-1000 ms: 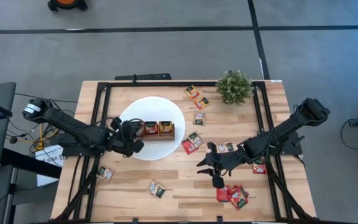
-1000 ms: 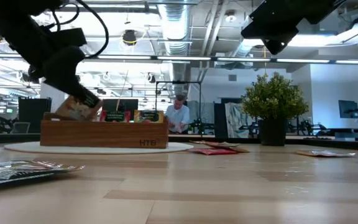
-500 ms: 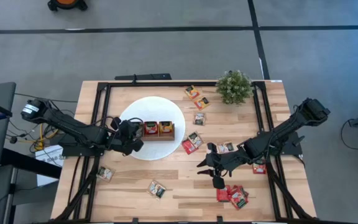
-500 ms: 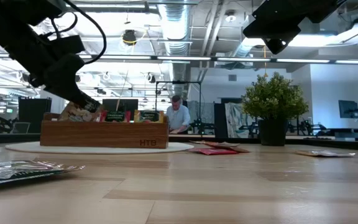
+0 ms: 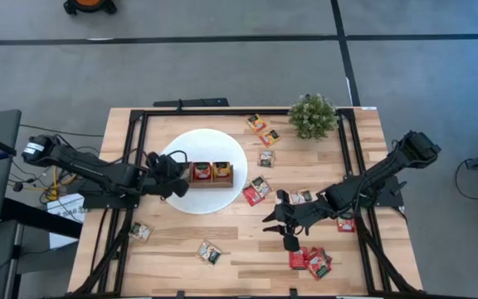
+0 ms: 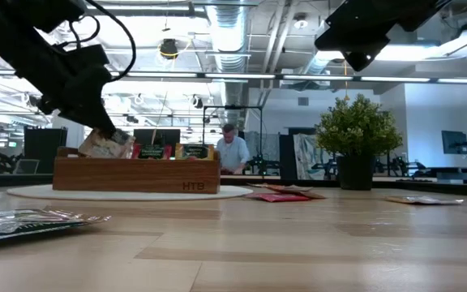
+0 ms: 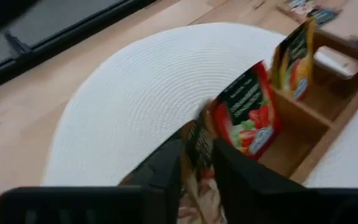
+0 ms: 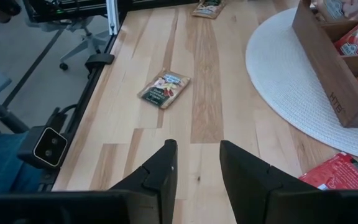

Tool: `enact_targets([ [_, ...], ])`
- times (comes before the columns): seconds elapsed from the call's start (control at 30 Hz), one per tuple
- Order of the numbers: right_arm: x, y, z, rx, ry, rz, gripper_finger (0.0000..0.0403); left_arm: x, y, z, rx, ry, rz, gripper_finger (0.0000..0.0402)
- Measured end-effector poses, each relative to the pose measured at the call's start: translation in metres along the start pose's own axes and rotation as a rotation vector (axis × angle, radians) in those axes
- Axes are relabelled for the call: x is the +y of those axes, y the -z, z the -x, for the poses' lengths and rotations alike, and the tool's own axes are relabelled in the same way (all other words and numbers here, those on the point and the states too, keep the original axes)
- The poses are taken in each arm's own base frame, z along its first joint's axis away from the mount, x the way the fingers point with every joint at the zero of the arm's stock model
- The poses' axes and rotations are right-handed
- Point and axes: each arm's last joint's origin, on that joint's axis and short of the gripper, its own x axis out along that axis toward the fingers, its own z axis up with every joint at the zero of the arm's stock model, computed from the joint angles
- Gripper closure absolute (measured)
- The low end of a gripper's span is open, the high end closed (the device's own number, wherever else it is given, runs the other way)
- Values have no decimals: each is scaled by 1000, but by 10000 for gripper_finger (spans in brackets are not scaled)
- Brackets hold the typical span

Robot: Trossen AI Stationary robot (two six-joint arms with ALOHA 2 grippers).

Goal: Pick & Place Tea
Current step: Put the brown tea bag into the left section of the wooden organizer, then put the red tea bag into the middle section of the wooden organizer

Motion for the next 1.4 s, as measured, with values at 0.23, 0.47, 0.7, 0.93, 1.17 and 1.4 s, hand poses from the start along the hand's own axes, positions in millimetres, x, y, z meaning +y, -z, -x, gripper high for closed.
enact_targets([
  [0.23,0,0,0,-1,0,-1,291,4,-2,-3,8,-29,-98,267],
  [0.47,0,0,0,-2,0,-1,291,-2,-18,6,5,-1,-265,272],
  [0.7,2,3,1,40,-5,2,292,-18,-17,13,51,198,-332,294],
  [0.93,22,14,20,314,12,-77,296,-58,-13,18,-122,304,-308,334],
  [1.17,52,40,43,639,-62,-362,293,-100,-4,10,-277,401,-308,352],
  [1.4,74,52,55,761,-125,-496,251,-126,11,-8,-329,493,-295,353],
])
